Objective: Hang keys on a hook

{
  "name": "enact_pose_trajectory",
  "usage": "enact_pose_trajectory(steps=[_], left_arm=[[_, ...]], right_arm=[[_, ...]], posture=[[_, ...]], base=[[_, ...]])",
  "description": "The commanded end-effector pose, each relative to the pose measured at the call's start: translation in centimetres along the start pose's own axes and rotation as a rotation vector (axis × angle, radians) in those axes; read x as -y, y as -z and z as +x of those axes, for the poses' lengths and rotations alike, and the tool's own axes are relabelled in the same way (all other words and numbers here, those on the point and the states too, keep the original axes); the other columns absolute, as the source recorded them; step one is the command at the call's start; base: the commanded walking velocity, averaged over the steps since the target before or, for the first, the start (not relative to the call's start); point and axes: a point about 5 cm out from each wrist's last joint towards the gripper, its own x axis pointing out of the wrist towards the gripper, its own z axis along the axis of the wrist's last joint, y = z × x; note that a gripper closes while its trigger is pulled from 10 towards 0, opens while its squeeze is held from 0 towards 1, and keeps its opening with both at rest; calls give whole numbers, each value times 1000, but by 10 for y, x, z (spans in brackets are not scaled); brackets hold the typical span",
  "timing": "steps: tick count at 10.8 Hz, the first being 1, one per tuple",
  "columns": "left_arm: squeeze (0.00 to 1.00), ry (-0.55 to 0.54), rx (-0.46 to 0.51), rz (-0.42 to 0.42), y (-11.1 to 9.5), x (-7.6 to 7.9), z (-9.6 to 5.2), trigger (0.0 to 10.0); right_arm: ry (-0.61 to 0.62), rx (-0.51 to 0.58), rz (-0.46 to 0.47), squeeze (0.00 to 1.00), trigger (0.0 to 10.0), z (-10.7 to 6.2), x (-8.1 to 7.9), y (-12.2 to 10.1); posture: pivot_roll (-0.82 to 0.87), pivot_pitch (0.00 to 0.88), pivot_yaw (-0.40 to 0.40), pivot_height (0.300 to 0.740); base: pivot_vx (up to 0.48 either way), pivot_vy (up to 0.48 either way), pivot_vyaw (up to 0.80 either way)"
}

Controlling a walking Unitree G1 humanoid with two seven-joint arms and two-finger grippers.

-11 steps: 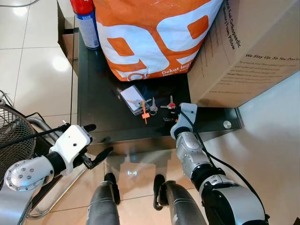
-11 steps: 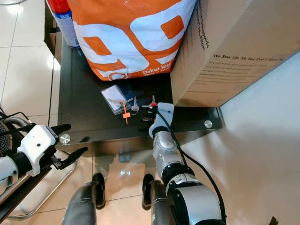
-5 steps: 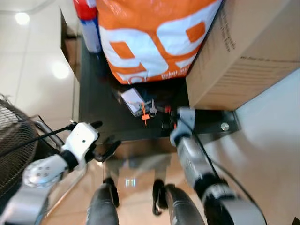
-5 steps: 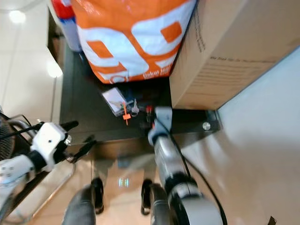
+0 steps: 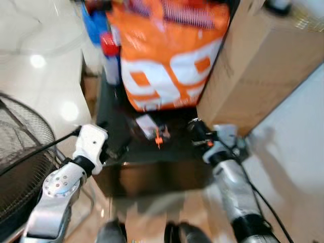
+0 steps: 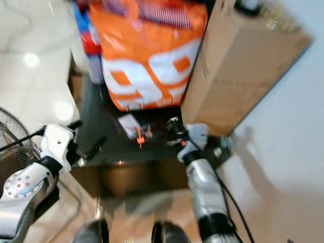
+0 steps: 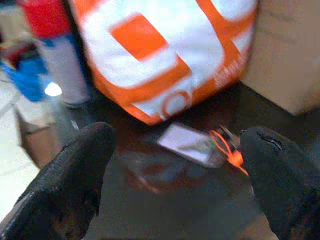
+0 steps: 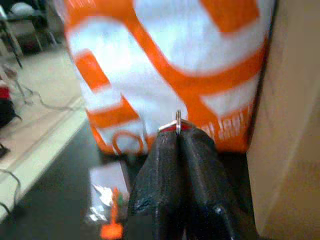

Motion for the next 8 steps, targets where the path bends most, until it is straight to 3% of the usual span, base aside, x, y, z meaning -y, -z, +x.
enact_pose_trajectory(steps=[1, 2, 3, 4, 6, 7, 8], left_arm=[[63, -51, 24, -8, -4, -1, 0, 10000], [59, -77, 32, -26, -4, 1, 0, 10000], [55, -83, 27, -14, -1, 5, 3, 10000], [59, -78, 27, 6, 1, 11, 7, 10000], [59, -72, 18, 13, 3, 16, 8, 10000], [59, -68, 20, 21, 3, 16, 9, 10000], [55, -72, 24, 25, 3, 16, 9, 10000]], right_arm=[[5, 21, 9, 0, 0, -4, 3, -13], [20, 16, -10, 0, 0, -10, 4, -19], [75, -37, -56, 0, 5333, -17, 9, -21], [169, -137, -113, 0, 10000, -25, 20, -16], [159, -153, -99, 0, 10000, -37, 20, -21], [162, -93, -138, 0, 10000, -40, 20, -29], [155, -85, -100, 0, 10000, -43, 17, -34]], posture=[[88, 0, -122, 740], [81, 0, -121, 740], [70, 0, -114, 740], [56, 0, -103, 740], [44, 0, -90, 740], [42, 0, -83, 740], [40, 0, -80, 740]], base=[[0, 0, 0], [0, 0, 0], [0, 0, 0], [0, 0, 0], [0, 0, 0], [0, 0, 0], [0, 0, 0]])
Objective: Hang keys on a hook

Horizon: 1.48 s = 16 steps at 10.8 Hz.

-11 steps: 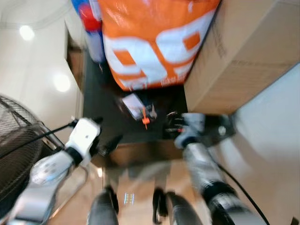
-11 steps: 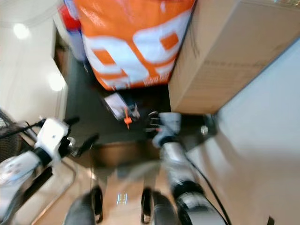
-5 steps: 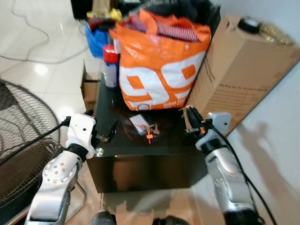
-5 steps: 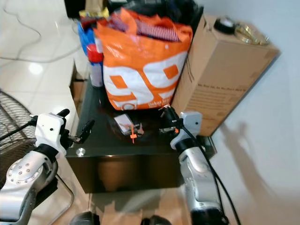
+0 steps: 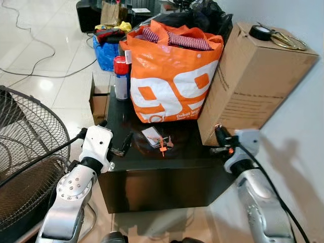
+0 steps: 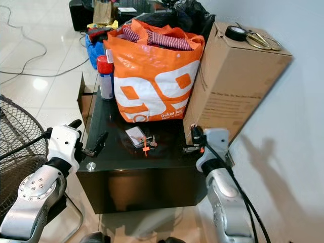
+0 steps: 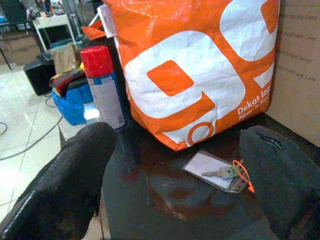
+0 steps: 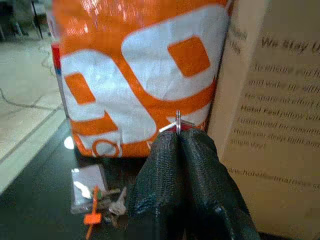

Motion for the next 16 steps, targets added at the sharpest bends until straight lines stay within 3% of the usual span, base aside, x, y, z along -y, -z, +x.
enact_pose_trajectory(steps=[1, 2, 5, 16], left_arm=[[55, 7, 11, 8, -1, 3, 2, 10000], [51, 8, 11, 9, -1, 4, 1, 10000], [55, -10, 18, 8, -2, 6, 3, 10000], [55, -27, 37, 6, -4, 7, 10, 10000]], right_arm=[[32, -23, 32, 0, 10000, -4, 5, -3], [48, -85, 26, 0, 10000, -7, 5, 2], [61, -115, 16, 0, 10000, -3, 2, 4], [61, -102, 3, 0, 10000, 2, 3, -3]], posture=[[38, 0, -78, 740], [38, 0, -78, 740], [41, 0, -95, 740], [31, 0, -98, 740]], base=[[0, 0, 0], [0, 0, 0], [0, 0, 0], [-160, 0, 0]])
